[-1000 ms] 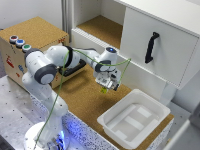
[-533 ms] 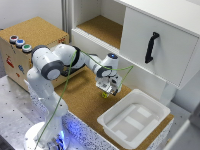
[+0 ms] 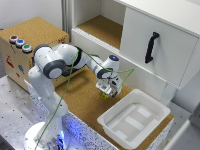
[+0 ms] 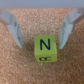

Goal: Put the yellow block on the table

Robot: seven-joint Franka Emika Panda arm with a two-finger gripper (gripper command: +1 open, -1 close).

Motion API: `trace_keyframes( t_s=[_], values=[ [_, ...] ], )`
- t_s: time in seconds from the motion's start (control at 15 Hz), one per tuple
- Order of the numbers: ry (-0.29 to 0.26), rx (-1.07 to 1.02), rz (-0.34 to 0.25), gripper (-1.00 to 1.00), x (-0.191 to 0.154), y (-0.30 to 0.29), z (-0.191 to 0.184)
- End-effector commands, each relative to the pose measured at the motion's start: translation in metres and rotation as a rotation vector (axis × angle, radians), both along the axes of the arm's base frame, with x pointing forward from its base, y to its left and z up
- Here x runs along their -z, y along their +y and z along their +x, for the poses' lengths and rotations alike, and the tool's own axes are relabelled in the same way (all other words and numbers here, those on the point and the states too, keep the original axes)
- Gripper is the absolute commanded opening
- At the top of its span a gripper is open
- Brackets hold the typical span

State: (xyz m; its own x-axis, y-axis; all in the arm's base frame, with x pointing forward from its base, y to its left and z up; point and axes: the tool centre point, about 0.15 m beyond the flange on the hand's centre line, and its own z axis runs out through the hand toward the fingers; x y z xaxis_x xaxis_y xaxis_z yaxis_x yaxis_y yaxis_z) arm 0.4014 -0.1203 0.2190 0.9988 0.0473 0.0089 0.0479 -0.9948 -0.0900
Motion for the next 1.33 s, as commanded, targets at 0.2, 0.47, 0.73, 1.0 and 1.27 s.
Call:
trace_keyframes(
  t_s=[0.2, 0.47, 0.73, 1.0, 1.27],
  values=[
    [-0.192, -0.083, 0.046, 1.0, -0.085, 0.02, -0.016],
    [-0.232, -0.12, 0.017, 1.0, -0.133, 0.031, -0.012],
    [-0.243, -0.143, 0.005, 1.0, -0.151, 0.037, -0.011],
    [-0.243, -0.143, 0.005, 1.0, -0.151, 0.037, -0.011],
    [-0.243, -0.143, 0.005, 1.0, -0.151, 0.037, -0.011]
  ],
)
